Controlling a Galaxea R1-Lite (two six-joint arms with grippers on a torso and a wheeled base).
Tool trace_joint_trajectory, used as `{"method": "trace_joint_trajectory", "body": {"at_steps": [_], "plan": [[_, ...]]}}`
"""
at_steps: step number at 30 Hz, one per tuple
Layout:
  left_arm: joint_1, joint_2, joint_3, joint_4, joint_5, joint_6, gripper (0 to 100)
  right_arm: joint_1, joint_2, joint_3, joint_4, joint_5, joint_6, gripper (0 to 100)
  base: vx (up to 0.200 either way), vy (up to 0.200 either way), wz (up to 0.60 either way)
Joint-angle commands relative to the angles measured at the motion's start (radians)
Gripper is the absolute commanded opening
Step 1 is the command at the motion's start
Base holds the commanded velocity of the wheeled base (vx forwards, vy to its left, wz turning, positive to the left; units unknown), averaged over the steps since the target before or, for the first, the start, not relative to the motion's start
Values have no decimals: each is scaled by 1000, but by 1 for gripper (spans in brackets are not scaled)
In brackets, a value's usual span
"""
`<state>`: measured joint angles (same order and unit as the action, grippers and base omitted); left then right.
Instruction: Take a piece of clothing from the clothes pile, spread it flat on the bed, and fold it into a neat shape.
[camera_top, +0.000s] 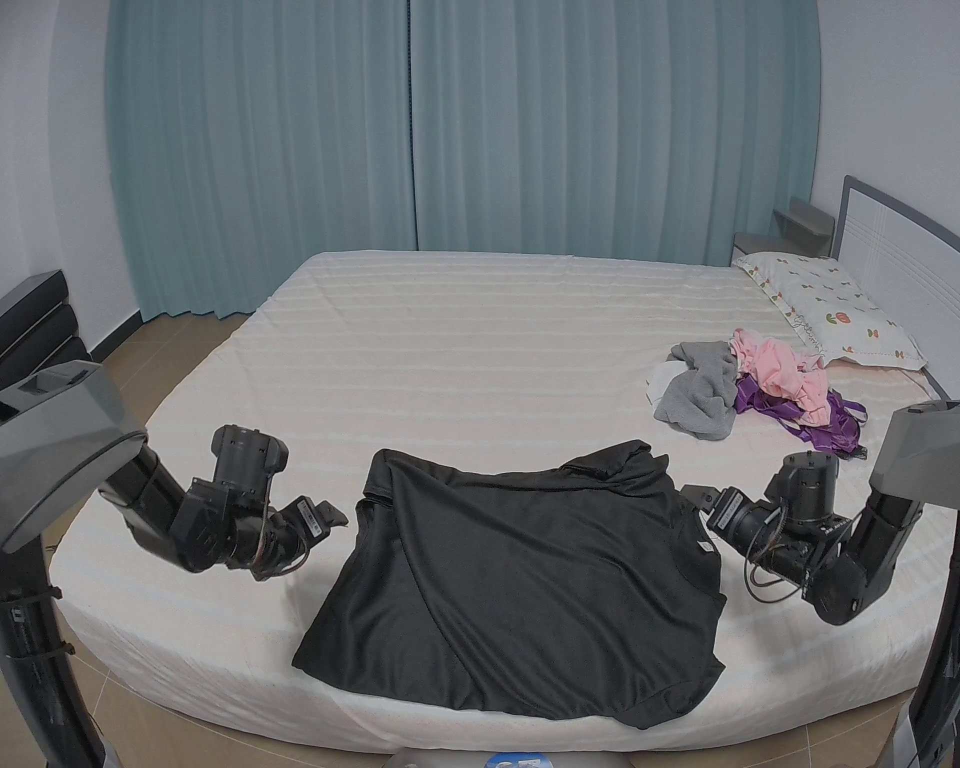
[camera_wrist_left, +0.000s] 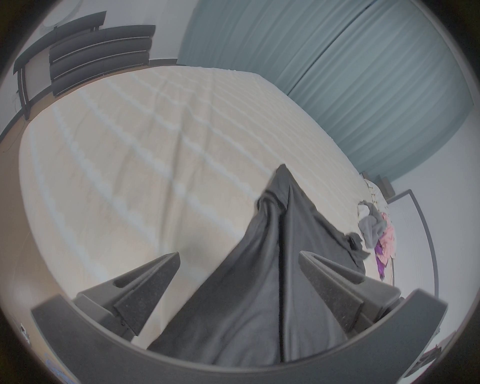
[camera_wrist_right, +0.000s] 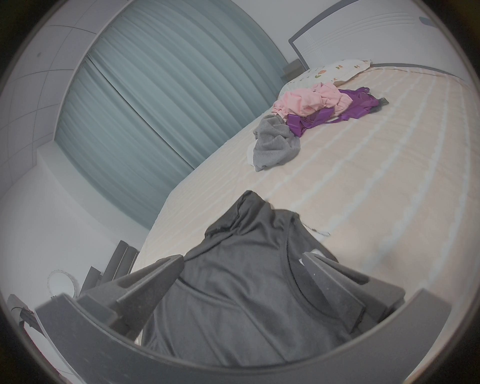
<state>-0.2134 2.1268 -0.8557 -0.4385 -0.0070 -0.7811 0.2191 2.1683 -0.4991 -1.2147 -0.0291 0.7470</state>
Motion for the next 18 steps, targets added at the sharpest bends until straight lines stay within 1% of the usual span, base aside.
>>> {"method": "trace_joint_trajectory", "body": {"at_steps": [1, 2, 3, 5, 9, 13, 16, 18], "plan": [[-72, -217, 285, -157, -18, -30, 100, 29, -64, 251, -154, 14, 11, 100, -200, 0, 0], [-75, -219, 288, -161, -18, -32, 100, 29, -64, 252, -155, 14, 9, 100, -200, 0, 0], [-89, -225, 323, -200, -14, -58, 100, 37, -65, 274, -169, 12, 8, 100, -200, 0, 0], [-100, -222, 356, -233, -14, -76, 100, 46, -71, 292, -174, 8, 9, 100, -200, 0, 0], [-121, -212, 400, -278, -14, -79, 100, 52, -84, 323, -175, 12, 14, 100, 0, 0, 0], [-121, -208, 403, -302, -10, -92, 100, 54, -84, 327, -175, 12, 17, 100, 0, 0, 0], [-127, -208, 397, -309, -24, -156, 100, 72, -79, 330, -175, 12, 25, 100, 0, 0, 0], [-135, -205, 394, -310, -22, -164, 100, 82, -81, 337, -175, 12, 32, 100, 0, 0, 0]]}}
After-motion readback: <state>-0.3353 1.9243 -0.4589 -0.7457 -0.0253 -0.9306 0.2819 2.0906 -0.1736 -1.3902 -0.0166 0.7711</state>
